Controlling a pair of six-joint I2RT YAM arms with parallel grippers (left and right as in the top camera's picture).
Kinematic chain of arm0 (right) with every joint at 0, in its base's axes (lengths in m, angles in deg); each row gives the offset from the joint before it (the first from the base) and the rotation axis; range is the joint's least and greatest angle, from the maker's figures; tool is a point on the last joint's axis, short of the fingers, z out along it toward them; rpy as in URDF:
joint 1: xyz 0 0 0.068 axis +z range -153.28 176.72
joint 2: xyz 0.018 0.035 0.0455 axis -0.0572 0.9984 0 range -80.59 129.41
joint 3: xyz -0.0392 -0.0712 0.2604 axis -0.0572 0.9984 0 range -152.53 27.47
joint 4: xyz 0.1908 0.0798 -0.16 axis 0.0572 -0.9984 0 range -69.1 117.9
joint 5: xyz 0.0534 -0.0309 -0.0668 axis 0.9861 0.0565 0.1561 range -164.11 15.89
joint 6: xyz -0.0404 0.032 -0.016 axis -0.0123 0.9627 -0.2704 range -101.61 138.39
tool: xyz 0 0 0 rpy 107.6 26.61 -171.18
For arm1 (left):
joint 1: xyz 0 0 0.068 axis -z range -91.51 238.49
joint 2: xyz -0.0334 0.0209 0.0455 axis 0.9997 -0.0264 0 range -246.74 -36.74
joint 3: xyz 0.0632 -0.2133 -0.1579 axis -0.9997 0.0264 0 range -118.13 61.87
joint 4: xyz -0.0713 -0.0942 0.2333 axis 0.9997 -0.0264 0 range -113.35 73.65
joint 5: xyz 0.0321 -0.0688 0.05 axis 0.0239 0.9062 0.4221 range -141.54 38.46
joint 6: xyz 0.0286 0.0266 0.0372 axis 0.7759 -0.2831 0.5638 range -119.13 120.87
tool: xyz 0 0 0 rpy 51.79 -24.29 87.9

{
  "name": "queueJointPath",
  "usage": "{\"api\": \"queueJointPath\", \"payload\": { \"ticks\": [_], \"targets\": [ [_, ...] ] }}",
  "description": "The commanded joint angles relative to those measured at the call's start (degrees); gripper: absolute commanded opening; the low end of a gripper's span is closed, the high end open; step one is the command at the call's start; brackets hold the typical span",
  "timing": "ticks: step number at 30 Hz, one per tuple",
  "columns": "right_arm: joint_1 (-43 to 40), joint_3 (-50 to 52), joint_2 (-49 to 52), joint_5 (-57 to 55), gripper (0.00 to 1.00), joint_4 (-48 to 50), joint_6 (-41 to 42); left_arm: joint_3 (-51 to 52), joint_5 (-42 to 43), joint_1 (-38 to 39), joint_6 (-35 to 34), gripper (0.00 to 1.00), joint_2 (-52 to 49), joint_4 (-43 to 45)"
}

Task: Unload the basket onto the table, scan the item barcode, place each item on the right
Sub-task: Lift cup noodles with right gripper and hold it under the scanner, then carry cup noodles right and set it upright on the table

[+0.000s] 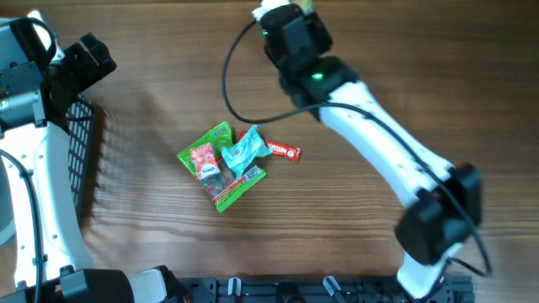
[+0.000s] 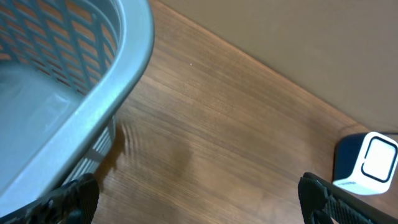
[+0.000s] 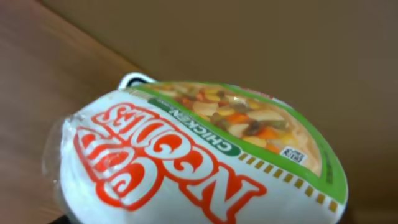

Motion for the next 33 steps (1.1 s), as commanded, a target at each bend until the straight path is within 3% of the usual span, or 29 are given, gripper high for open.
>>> {"api": "queueJointPath", "payload": {
  "ticks": [1, 5, 9, 15, 20, 23, 26, 28, 30, 33],
  "targets": [
    [0.17, -1.22, 7.96, -12.74, 0.59, 12.57, -15.8, -0.76, 0.48, -0.15, -0.11, 1.0, 0.15, 0.11],
    [0.17, -1.2, 13.9, -14.36, 0.57, 30.58, -28.28, -0.76, 0.48, -0.15, -0.11, 1.0, 0.15, 0.11],
    [-0.02, -1.2, 18.56, -11.47, 0.57, 44.61, -32.22, -0.76, 0.48, -0.15, -0.11, 1.0, 0.15, 0.11],
    [-0.79, -1.2, 23.87, -8.24, 0.57, 49.35, -27.1, -0.76, 0.48, -0.15, -0.09, 1.0, 0.15, 0.11],
    [-1.22, -1.33, 21.35, -15.13, 0.53, 50.05, -26.45, -0.76, 0.48, -0.15, -0.11, 1.0, 0.13, 0.11],
    [-1.01, -1.33, 14.84, -17.0, 0.54, 43.32, -24.85, -0.76, 0.48, -0.17, -0.09, 1.0, 0.15, 0.11],
    [-0.39, -1.33, 5.62, -17.33, 0.55, 30.14, -17.11, -0.76, 0.48, -0.15, -0.11, 1.0, 0.15, 0.11],
    [-0.42, -1.33, -1.29, -16.09, 0.54, 18.49, -7.43, -0.79, 0.48, -0.15, -0.11, 1.0, 0.15, 0.11],
    [-0.92, -1.33, -10.21, -7.32, 0.54, -0.28, 7.08, -0.76, 0.48, -0.17, -0.09, 1.0, 0.15, 0.11],
    [-4.57, -1.31, -19.74, 10.01, 0.5, -20.09, 20.17, -0.76, 0.48, -0.15, -0.11, 1.0, 0.15, 0.11]
  ]
}}
